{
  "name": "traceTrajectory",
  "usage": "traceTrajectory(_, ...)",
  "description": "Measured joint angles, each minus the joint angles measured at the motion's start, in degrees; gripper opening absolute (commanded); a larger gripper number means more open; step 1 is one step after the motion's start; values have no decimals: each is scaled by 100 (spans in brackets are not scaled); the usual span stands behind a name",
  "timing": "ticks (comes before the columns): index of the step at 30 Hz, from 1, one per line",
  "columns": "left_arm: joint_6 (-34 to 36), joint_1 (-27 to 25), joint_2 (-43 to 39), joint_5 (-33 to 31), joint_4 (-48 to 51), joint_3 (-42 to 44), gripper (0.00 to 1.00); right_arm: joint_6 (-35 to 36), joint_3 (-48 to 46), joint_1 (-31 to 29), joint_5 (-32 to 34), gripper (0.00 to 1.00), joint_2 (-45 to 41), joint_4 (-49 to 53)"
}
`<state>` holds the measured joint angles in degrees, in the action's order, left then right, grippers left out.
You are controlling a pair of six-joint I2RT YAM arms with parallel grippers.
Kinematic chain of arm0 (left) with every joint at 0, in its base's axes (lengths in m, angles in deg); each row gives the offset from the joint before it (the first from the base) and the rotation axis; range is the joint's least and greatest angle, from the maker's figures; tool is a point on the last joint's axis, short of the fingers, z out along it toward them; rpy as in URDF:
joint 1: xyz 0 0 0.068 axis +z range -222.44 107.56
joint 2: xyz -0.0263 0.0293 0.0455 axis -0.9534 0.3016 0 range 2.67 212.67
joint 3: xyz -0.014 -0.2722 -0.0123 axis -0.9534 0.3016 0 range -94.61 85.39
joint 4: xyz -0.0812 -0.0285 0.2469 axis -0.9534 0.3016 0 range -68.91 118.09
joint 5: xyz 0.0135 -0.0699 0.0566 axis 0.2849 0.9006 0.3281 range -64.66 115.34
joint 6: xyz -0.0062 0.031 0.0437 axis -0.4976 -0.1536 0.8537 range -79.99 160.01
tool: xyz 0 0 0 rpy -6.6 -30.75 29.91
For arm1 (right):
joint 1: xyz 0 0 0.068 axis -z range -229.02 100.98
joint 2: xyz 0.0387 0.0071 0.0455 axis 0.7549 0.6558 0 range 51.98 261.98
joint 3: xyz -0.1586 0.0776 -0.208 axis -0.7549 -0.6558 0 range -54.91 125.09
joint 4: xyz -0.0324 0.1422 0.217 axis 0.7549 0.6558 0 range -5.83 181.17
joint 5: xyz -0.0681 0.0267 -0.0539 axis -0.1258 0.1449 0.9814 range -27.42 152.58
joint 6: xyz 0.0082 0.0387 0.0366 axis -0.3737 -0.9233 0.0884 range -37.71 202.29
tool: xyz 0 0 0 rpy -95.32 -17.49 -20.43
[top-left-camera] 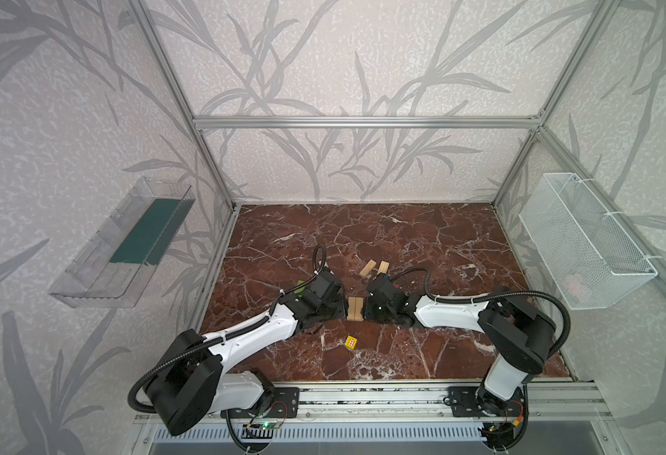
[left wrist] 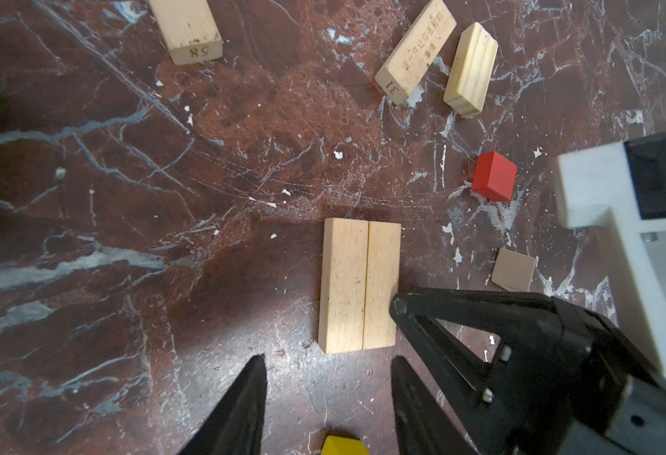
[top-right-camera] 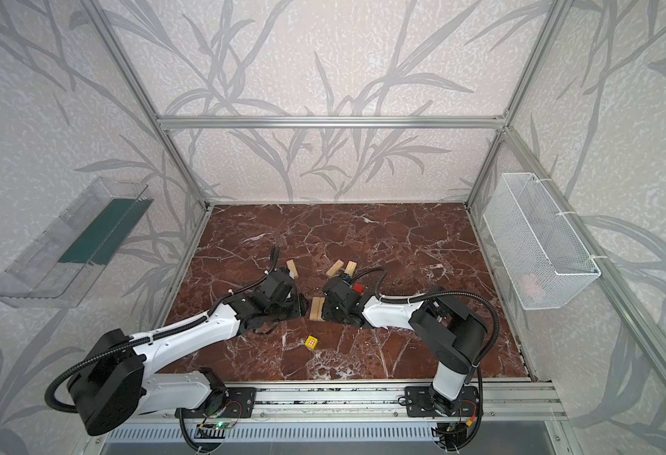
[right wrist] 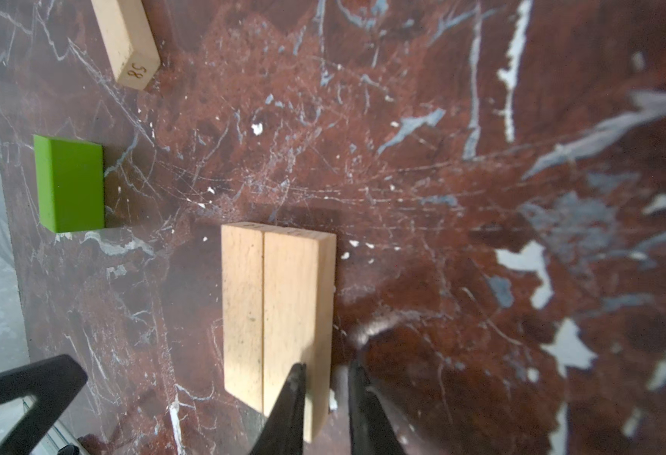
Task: Build the wood block tower
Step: 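Push block 72 flush against the first block with the right gripper, then open the right gripper and lift it away from the block pair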
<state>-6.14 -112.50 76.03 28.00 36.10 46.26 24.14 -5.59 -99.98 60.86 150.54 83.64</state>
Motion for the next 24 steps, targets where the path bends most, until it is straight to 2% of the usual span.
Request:
traceTrajectory(13,17,0,-74,-9,138,-2,50,859,-114,131,-208,33,-846,258)
traceTrajectory(19,96,0,-291,0,166,0,51,1123,-551,-201,-221,34,-1294,208)
traceTrajectory(24,138,0,-330,2,175,0,51,1128,-798,-461,-227,30,-1169,81)
